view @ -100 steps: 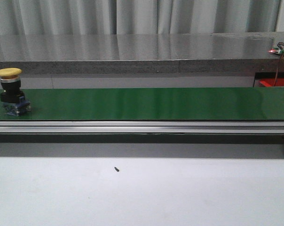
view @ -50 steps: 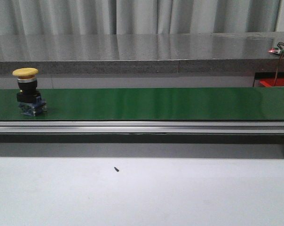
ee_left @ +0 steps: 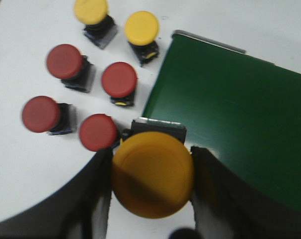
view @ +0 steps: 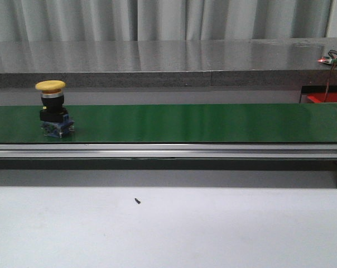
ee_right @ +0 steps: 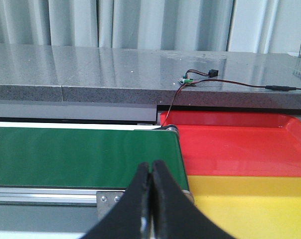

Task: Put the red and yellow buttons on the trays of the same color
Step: 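Set the second yellow button on the belt and release it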

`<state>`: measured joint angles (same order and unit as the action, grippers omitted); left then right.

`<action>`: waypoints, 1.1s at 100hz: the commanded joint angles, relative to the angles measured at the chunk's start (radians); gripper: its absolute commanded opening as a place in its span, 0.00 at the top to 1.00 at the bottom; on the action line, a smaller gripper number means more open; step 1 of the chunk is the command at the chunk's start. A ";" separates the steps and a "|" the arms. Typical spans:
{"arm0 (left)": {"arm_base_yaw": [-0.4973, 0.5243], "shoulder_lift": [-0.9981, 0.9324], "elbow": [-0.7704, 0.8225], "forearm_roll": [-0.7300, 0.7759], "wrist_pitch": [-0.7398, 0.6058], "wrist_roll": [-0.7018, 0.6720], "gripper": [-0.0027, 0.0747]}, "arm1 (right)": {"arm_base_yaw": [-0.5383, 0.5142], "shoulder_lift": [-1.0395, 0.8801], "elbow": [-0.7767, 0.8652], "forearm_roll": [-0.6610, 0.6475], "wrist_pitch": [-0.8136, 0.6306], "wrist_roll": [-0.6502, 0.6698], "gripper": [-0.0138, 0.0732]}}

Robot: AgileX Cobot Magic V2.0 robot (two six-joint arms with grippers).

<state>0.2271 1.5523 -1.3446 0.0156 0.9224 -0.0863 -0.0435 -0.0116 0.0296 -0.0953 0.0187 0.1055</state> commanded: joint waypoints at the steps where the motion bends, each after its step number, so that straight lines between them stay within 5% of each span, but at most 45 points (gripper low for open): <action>1: -0.028 0.002 -0.034 -0.028 -0.058 -0.002 0.83 | -0.003 -0.017 -0.019 -0.004 -0.075 0.002 0.95; 30: -0.041 0.103 -0.034 -0.042 -0.068 -0.002 0.78 | -0.003 -0.017 -0.019 -0.004 -0.075 0.002 0.95; 54: -0.041 0.109 -0.034 -0.083 -0.064 0.043 0.23 | -0.003 -0.017 -0.019 -0.004 -0.075 0.002 0.95; 61: -0.041 0.109 -0.034 -0.090 -0.055 0.043 0.14 | -0.003 -0.017 -0.019 -0.004 -0.075 0.002 0.95; 110: -0.055 -0.128 0.048 -0.234 -0.044 0.175 0.15 | -0.003 -0.017 -0.019 -0.004 -0.075 0.002 0.95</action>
<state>0.1837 1.5245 -1.3073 -0.1910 0.9235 0.0770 -0.0435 -0.0116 0.0296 -0.0953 0.0187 0.1055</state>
